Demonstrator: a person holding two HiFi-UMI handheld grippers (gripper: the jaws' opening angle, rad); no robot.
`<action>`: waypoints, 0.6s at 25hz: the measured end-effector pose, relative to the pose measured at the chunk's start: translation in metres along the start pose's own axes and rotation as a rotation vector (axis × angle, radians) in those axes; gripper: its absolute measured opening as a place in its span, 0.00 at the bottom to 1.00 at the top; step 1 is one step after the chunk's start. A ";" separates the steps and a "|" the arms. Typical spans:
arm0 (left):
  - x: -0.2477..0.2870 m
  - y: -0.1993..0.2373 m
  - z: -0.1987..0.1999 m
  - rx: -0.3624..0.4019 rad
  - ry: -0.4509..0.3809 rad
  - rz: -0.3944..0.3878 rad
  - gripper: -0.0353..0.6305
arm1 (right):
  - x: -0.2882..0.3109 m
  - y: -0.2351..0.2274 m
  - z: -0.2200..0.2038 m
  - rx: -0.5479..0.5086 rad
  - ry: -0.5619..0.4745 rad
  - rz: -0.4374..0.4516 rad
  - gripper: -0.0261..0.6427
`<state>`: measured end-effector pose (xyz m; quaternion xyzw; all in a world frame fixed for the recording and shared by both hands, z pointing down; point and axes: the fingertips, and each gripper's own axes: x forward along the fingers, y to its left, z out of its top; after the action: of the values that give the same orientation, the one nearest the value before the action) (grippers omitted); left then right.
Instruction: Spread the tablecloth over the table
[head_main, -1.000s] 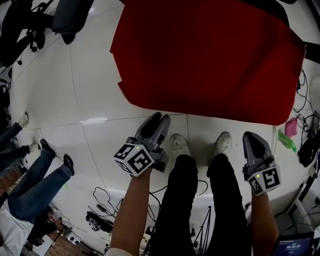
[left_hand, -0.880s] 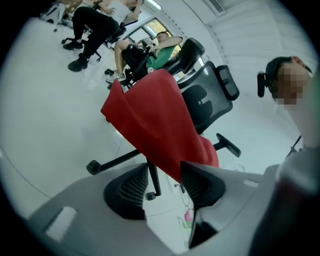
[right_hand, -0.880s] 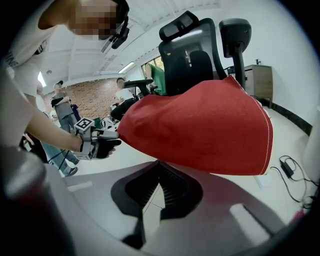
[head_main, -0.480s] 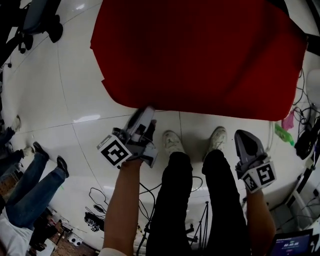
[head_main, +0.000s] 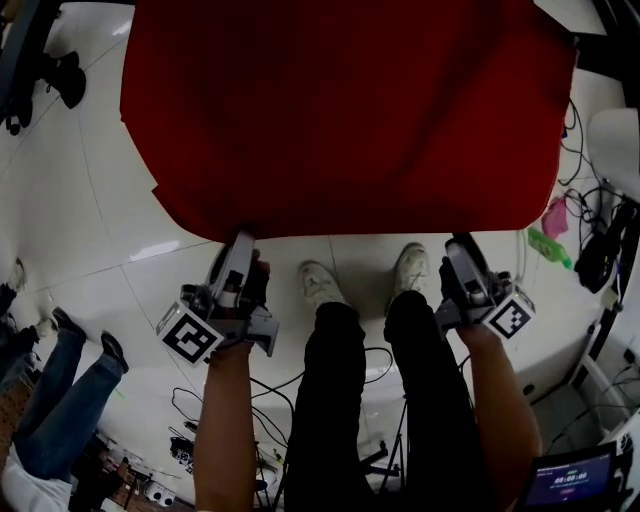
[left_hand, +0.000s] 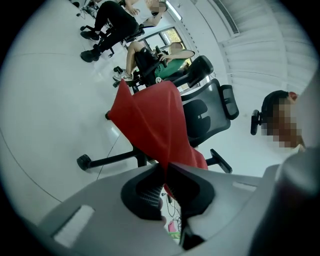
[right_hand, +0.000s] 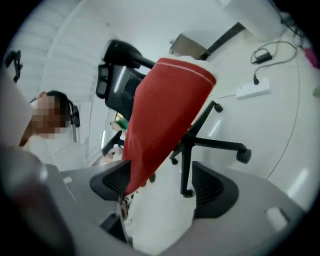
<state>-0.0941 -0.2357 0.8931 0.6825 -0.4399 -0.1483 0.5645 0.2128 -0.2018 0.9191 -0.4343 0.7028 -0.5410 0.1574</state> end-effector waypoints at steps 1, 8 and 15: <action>0.000 -0.001 0.001 0.002 0.002 -0.001 0.08 | 0.002 -0.001 0.008 0.057 -0.052 0.039 0.60; -0.005 0.001 0.004 0.016 -0.007 0.000 0.08 | 0.010 0.023 0.033 0.183 -0.171 0.269 0.21; -0.010 -0.014 0.007 0.218 -0.020 0.089 0.08 | 0.001 0.031 0.031 0.078 -0.128 0.155 0.06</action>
<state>-0.0981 -0.2330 0.8756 0.7180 -0.4890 -0.0812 0.4886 0.2201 -0.2206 0.8803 -0.4058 0.7014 -0.5250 0.2603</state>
